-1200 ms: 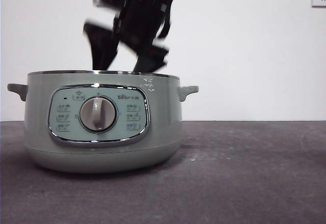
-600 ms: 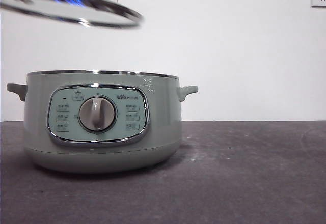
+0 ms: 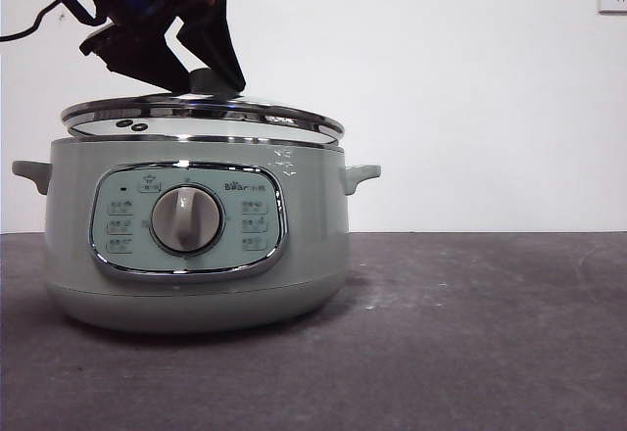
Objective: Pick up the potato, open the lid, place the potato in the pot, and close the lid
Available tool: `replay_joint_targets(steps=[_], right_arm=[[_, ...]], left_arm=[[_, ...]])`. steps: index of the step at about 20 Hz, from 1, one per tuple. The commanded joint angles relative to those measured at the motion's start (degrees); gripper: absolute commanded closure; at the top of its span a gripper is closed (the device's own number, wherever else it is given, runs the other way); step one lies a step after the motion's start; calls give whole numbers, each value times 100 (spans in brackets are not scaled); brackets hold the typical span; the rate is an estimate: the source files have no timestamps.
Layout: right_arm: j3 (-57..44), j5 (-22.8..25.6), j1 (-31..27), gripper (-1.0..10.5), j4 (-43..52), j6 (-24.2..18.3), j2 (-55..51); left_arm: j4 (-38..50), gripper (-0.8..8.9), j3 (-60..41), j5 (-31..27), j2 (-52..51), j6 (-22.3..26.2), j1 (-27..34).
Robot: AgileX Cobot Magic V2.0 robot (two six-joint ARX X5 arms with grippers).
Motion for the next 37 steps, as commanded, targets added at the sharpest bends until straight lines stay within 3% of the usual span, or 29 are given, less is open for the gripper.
replay_joint_targets(steps=[1, 9, 14, 19, 20, 23, 33, 37], right_arm=[[4, 35, -4, 541, 9, 76, 13], [4, 31, -4, 541, 9, 103, 13], [4, 22, -4, 541, 7, 120, 13], [4, 17, -4, 541, 7, 122, 13], [4, 17, -4, 541, 7, 122, 13], [4, 17, -4, 541, 2, 122, 13], [4, 11, -22, 541, -278, 125, 13], [-63, -28, -175, 553, -612, 457, 11]], left_arm=[[219, 822, 57, 57, -74, -98, -61], [-356, 822, 57, 7, -72, 24, -140], [-509, 822, 57, -708, -70, 232, -140], [-463, 811, 57, -693, -70, 223, -140], [-466, 772, 57, -671, -70, 223, -140], [-452, 419, 57, -671, -70, 223, -140], [-494, 404, 59, -634, -380, 201, -190], [-1001, 409, 59, -26, -1038, 155, -260]])
